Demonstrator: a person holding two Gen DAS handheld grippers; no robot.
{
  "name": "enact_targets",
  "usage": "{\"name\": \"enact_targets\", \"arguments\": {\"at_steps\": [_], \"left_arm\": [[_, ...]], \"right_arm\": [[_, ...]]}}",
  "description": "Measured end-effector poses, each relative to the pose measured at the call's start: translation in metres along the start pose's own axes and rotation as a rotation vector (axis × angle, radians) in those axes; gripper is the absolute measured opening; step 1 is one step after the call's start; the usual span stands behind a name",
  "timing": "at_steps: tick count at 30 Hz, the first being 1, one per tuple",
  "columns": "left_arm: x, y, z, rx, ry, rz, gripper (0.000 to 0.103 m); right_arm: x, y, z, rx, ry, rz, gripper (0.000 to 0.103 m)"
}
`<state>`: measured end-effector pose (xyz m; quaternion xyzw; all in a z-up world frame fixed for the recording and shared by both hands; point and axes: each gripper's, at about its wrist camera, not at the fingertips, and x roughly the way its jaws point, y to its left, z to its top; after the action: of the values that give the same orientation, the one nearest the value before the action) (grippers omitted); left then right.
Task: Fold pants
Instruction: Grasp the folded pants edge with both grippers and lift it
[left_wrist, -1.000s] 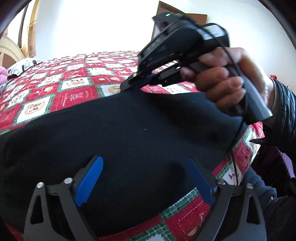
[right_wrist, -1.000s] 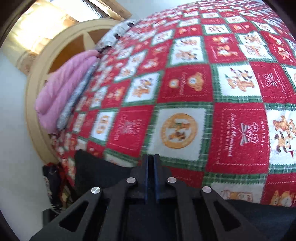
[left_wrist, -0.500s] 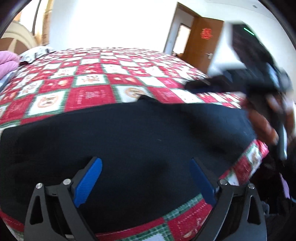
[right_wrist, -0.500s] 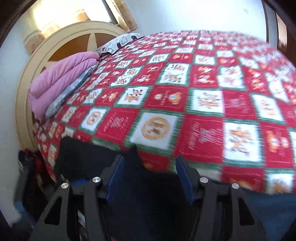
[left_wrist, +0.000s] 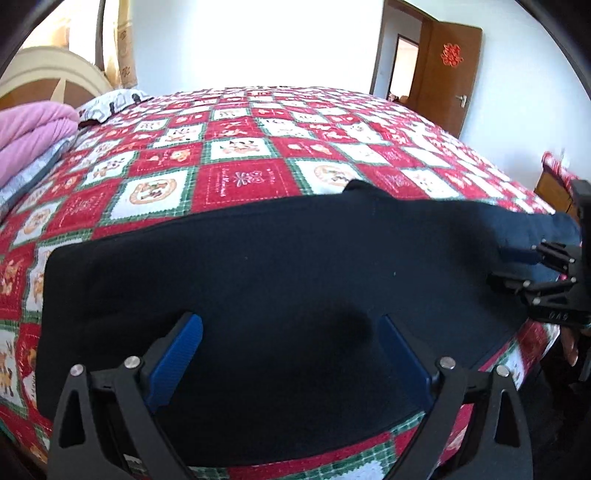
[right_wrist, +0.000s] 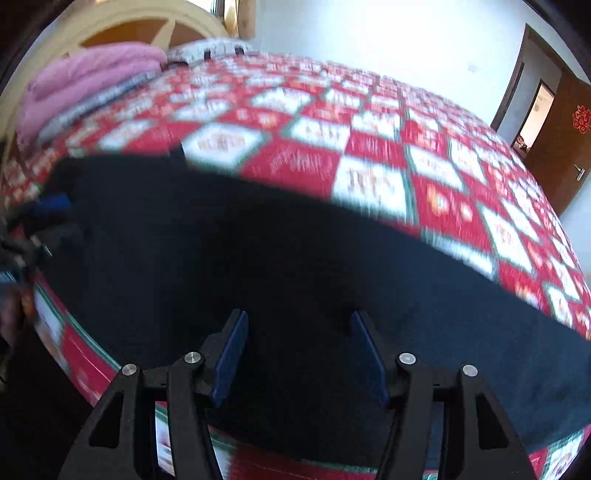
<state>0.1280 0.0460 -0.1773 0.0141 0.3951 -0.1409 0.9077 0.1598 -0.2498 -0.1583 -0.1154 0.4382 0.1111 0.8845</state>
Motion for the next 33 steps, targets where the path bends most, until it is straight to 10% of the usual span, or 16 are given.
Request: {"name": "enact_targets", "arguments": {"at_steps": [33], "left_arm": [[-0.029,0.105,-0.021,-0.160,-0.081,0.297,0.103]], "right_arm": [[-0.051,-0.085,-0.027,0.202,-0.127,-0.054,0.067]]}}
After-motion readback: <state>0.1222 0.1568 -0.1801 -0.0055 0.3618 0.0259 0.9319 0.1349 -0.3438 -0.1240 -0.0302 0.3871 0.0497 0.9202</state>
